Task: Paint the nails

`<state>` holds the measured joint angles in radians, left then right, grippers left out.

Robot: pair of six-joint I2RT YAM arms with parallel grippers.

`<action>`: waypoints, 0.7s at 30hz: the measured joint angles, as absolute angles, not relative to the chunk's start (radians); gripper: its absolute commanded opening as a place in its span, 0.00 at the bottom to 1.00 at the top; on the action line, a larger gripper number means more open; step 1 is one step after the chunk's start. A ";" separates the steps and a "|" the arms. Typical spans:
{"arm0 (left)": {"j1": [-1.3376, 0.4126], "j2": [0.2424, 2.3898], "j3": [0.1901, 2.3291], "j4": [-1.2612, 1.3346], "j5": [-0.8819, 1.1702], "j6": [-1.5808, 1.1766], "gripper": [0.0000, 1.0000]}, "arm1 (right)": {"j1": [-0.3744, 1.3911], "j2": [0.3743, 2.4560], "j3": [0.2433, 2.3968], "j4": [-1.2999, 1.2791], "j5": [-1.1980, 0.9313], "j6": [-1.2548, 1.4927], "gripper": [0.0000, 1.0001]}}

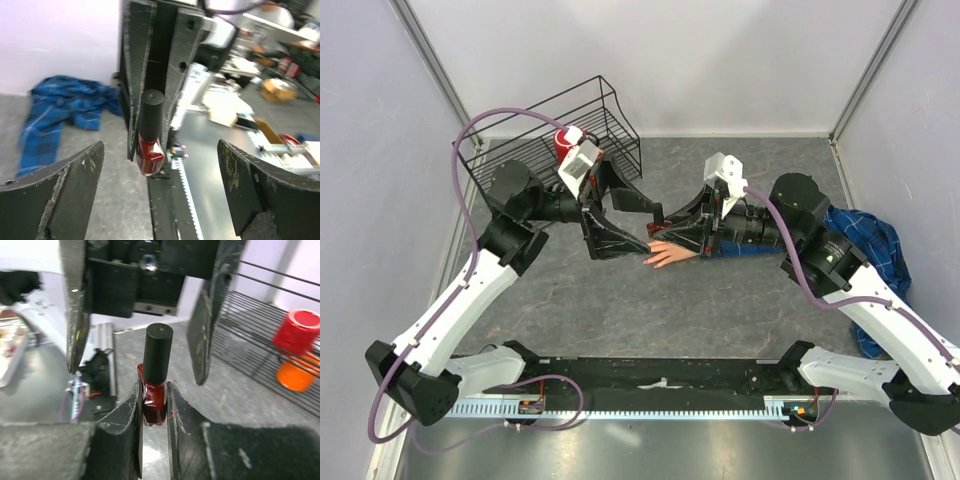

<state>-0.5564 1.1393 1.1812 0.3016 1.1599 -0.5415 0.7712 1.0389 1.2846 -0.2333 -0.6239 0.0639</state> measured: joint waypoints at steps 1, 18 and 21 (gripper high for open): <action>-0.556 1.128 1.189 0.244 1.121 -0.505 0.99 | 0.771 1.045 1.295 -0.250 -0.599 0.048 0.00; -0.734 1.179 1.429 -0.178 0.368 -0.381 0.58 | 0.775 1.088 1.327 -0.332 -0.278 0.002 0.00; -0.772 1.203 1.448 -0.210 0.321 -0.372 0.57 | 0.775 1.088 1.330 -0.332 -0.263 0.002 0.00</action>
